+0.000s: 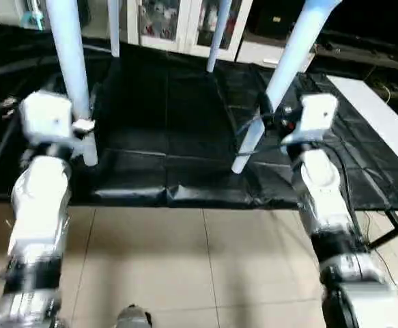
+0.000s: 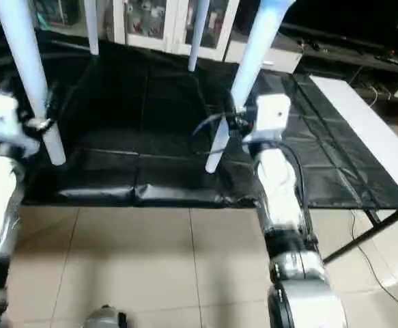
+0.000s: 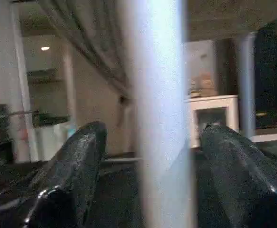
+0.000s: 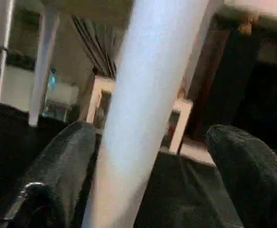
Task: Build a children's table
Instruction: Flip table
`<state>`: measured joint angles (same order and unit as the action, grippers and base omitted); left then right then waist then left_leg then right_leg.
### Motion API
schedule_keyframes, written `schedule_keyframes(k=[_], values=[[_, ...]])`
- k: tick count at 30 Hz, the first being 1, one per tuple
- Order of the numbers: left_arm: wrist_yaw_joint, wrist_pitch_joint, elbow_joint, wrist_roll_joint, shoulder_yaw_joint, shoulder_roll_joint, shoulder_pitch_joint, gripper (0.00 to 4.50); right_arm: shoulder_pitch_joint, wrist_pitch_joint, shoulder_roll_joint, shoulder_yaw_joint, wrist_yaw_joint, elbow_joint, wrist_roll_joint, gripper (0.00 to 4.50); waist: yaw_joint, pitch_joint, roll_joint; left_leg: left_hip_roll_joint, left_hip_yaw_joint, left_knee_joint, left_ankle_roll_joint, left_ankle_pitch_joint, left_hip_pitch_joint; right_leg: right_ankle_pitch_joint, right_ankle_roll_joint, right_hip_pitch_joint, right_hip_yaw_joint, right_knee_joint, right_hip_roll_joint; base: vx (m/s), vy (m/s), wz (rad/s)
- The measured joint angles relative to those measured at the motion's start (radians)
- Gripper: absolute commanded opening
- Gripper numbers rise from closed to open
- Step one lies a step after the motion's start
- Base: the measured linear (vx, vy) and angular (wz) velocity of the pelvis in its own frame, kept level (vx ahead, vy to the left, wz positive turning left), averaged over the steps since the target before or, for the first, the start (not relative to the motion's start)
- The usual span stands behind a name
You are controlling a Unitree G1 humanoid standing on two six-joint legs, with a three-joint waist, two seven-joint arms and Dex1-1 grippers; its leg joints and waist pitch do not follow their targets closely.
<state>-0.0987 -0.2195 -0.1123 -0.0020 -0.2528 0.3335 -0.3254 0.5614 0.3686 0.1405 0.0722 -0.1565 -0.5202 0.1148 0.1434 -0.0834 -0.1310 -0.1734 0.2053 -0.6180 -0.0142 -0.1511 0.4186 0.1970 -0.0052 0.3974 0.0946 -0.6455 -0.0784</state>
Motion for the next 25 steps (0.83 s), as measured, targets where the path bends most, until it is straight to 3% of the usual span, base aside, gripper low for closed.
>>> schedule_keyframes(k=[2, 6, 8, 10, 14, 16, 18, 19, 20, 21, 22, 23, 24, 25], values=[[0.011, 0.001, 0.011, -0.003, -0.021, -0.010, 0.020, 3.90, -0.027, 0.016, 0.001, -0.002, -0.010, 0.016, 0.000, 4.20, 0.000, 0.000, 0.000, 0.000, 0.000, 0.000, 0.000, 0.000, 0.000, 0.001, 0.001, 0.001, 0.000, 0.000, 0.000, 0.000, 0.000, 0.00], [0.019, -0.018, 0.124, -0.088, -0.067, -0.082, 0.126, 3.90, -0.168, 0.112, 0.002, -0.013, -0.057, 0.166, 0.012, 4.20, 0.003, 0.001, 0.007, 0.000, 0.000, 0.000, 0.000, 0.000, -0.003, 0.001, 0.001, -0.001, 0.000, 0.004, 0.000, 0.000, 0.000, 0.00], [0.016, -0.011, 0.135, -0.118, -0.067, -0.090, 0.142, 3.90, -0.187, 0.116, 0.002, -0.015, -0.067, 0.182, 0.015, 4.20, 0.001, 0.000, 0.007, 0.000, -0.002, 0.001, 0.001, 0.000, -0.005, 0.001, 0.002, 0.000, 0.001, 0.004, 0.000, 0.000, 0.000, 0.00], [-0.006, 0.036, 0.218, -0.171, -0.052, -0.112, 0.201, 3.90, -0.268, 0.092, 0.001, -0.035, -0.082, 0.296, 0.043, 4.20, 0.004, 0.002, 0.010, 0.000, -0.004, 0.002, 0.001, -0.001, -0.013, 0.001, 0.002, -0.004, 0.001, 0.009, 0.000, 0.000, 0.000, 0.00], [0.032, 0.207, 0.222, -0.123, 0.023, -0.171, 0.242, 3.90, -0.392, -0.174, -0.006, -0.089, -0.117, 0.408, 0.111, 4.20, 0.000, 0.003, 0.020, 0.001, -0.007, 0.005, 0.001, -0.002, -0.026, 0.001, 0.003, -0.017, 0.003, 0.019, 0.002, 0.000, 0.000, 0.00], [0.061, 0.236, 0.192, -0.096, 0.046, -0.193, 0.247, 3.90, -0.409, -0.247, -0.019, -0.106, -0.111, 0.401, 0.112, 4.20, -0.005, 0.000, 0.026, 0.001, -0.013, 0.005, 0.001, -0.002, -0.026, 0.001, 0.003, -0.017, 0.009, 0.028, 0.002, -0.027, 0.017, -0.08], [0.093, 0.208, 0.172, -0.038, 0.058, -0.210, 0.254, 3.90, -0.409, -0.304, -0.030, -0.104, -0.072, 0.400, 0.104, 4.20, -0.013, -0.003, 0.034, 0.001, -0.028, 0.011, 0.001, -0.002, -0.025, 0.002, 0.002, -0.027, 0.025, 0.045, 0.001, -0.045, 0.051, -0.27], [0.102, 0.197, 0.172, -0.021, 0.061, -0.212, 0.260, 3.90, -0.412, -0.327, -0.032, -0.102, -0.057, 0.401, 0.099, 4.20, -0.014, -0.004, 0.036, 0.001, -0.029, 0.016, 0.001, -0.001, -0.020, 0.011, -0.006, -0.028, 0.030, 0.033, 0.001, -0.103, 0.054, -0.29], [0.105, 0.193, 0.176, -0.011, 0.068, -0.210, 0.263, 3.90, -0.433, -0.346, -0.029, -0.096, -0.043, 0.414, 0.089, 4.20, -0.008, -0.002, 0.033, 0.002, -0.018, 0.019, 0.001, -0.001, -0.015, 0.048, -0.031, -0.026, 0.024, -0.013, 0.000, -0.109, 0.008, -0.05], [0.104, 0.192, 0.187, -0.009, 0.077, -0.211, 0.268, 3.90, -0.451, -0.359, -0.025, -0.089, -0.038, 0.421, 0.085, 4.20, 0.007, 0.006, 0.014, 0.002, 0.008, 0.020, 0.001, -0.001, -0.014, 0.065, -0.030, -0.029, 0.003, -0.054, -0.007, -0.109, 0.008, -0.05], [0.104, 0.192, 0.199, -0.009, 0.079, -0.211, 0.282, 3.90, -0.455, -0.369, -0.022, -0.090, -0.036, 0.422, 0.084, 4.20, 0.014, 0.013, 0.000, 0.003, 0.025, 0.022, 0.001, -0.001, -0.014, 0.078, 0.007, -0.024, -0.015, -0.070, -0.015, 0.021, -0.084, 0.09], [0.102, 0.196, 0.205, -0.013, 0.083, -0.214, 0.302, 3.90, -0.460, -0.370, -0.011, -0.092, -0.036, 0.428, 0.079, 4.20, 0.023, 0.011, 0.002, 0.009, -0.016, -0.032, -0.031, -0.040, -0.014, 0.081, 0.009, -0.014, -0.014, -0.066, -0.018, 0.006, -0.073, -0.13], [0.102, 0.200, 0.209, -0.016, 0.082, -0.215, 0.326, 3.90, -0.463, -0.371, -0.009, -0.093, -0.035, 0.433, 0.073, 4.20, 0.033, 0.015, 0.023, 0.016, -0.076, -0.069, -0.040, -0.057, -0.019, 0.081, 0.009, -0.020, -0.002, -0.066, -0.018, 0.006, -0.073, -0.13], [0.102, 0.214, 0.215, -0.023, 0.083, -0.210, 0.326, 3.90, -0.472, -0.370, -0.010, -0.091, -0.028, 0.444, 0.066, 4.20, 0.029, 0.014, 0.044, 0.014, -0.101, -0.072, -0.048, -0.065, -0.033, 0.081, 0.009, -0.025, 0.019, -0.063, -0.023, 0.000, 0.000, 0.00]])
